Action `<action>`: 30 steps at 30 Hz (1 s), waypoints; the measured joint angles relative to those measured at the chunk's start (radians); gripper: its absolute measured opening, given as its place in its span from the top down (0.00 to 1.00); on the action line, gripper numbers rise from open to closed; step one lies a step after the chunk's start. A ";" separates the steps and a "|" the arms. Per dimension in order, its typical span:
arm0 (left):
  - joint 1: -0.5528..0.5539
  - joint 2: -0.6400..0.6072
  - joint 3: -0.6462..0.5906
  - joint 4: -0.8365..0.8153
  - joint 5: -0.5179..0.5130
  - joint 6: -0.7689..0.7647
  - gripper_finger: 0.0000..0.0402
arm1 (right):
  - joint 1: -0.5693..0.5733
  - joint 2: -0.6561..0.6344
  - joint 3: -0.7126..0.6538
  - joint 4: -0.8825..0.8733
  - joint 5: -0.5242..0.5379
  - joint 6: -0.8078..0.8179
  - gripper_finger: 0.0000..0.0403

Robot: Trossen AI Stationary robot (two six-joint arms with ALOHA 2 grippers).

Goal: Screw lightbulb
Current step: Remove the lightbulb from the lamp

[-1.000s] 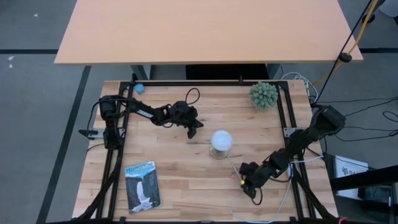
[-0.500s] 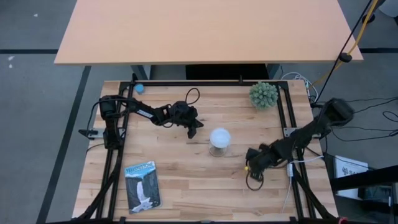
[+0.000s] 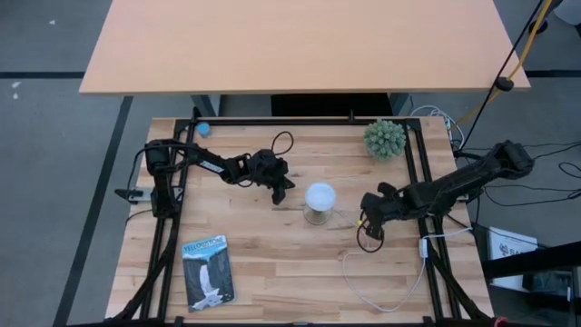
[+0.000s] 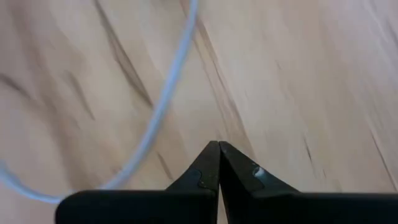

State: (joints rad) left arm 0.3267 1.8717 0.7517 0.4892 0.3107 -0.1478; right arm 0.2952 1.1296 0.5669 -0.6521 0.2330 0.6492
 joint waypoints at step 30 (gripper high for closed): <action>-0.192 0.000 0.002 0.162 -0.034 0.000 1.00 | -0.125 -0.107 -0.504 1.443 -0.034 -0.166 1.00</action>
State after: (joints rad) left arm 0.1351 1.8717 0.7536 0.6508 0.2768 -0.1482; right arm 0.1703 1.0222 0.0631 0.7907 0.1986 0.4830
